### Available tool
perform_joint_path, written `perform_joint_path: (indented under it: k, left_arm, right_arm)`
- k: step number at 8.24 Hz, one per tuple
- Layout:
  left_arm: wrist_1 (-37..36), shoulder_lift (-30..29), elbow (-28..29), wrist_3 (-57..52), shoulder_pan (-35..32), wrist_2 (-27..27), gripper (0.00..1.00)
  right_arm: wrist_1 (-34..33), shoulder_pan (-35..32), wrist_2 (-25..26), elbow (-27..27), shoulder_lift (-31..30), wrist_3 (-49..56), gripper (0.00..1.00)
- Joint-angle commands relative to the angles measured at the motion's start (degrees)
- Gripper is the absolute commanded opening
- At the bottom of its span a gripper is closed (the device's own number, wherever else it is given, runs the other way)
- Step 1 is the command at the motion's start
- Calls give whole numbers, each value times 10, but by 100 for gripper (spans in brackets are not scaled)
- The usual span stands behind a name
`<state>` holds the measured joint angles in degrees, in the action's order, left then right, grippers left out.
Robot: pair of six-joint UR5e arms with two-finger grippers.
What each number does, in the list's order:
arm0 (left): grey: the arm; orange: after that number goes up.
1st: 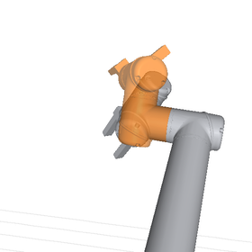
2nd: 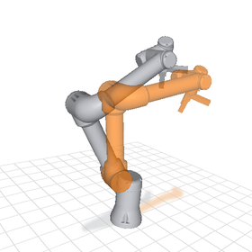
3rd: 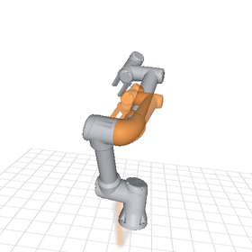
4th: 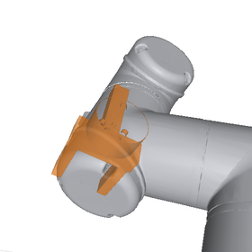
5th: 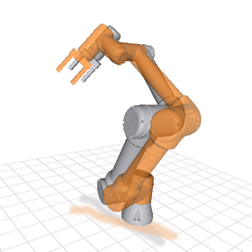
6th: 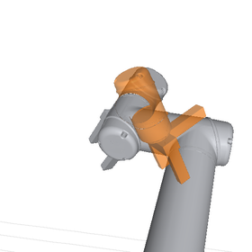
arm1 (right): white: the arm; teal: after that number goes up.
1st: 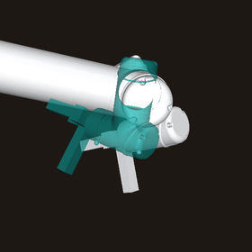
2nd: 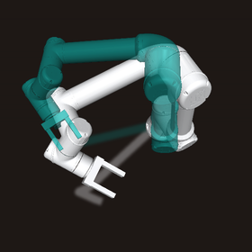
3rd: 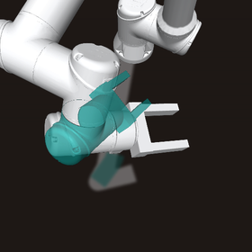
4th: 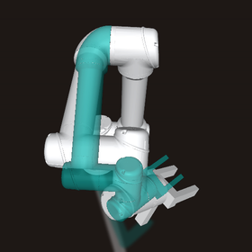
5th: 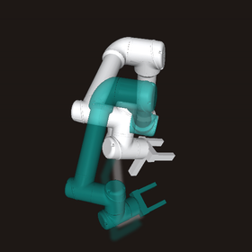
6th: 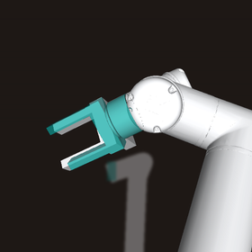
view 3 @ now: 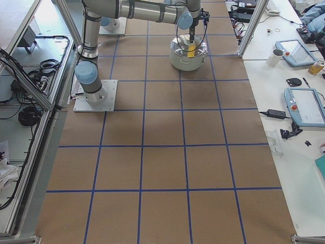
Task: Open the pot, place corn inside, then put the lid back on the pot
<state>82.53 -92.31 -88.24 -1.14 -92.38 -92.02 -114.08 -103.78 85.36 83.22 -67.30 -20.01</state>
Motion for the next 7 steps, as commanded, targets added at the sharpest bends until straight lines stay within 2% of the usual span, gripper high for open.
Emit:
perform_joint_path:
  k: [1,3,5,6,7]
  left_arm:
    - [0,-1,0,0,0,1,100]
    - [0,0,0,0,0,1,100]
    - [0,0,0,-1,0,1,100]
    - [0,0,1,-1,1,6,100]
    - [0,0,0,-5,2,44,100]
  right_arm:
    - [42,18,26,-11,-40,42,72]
    - [144,72,32,-13,-116,125,79]
    - [233,106,46,-11,-192,202,80]
    - [240,106,76,-10,-201,211,80]
    - [240,105,73,-8,-202,212,84]
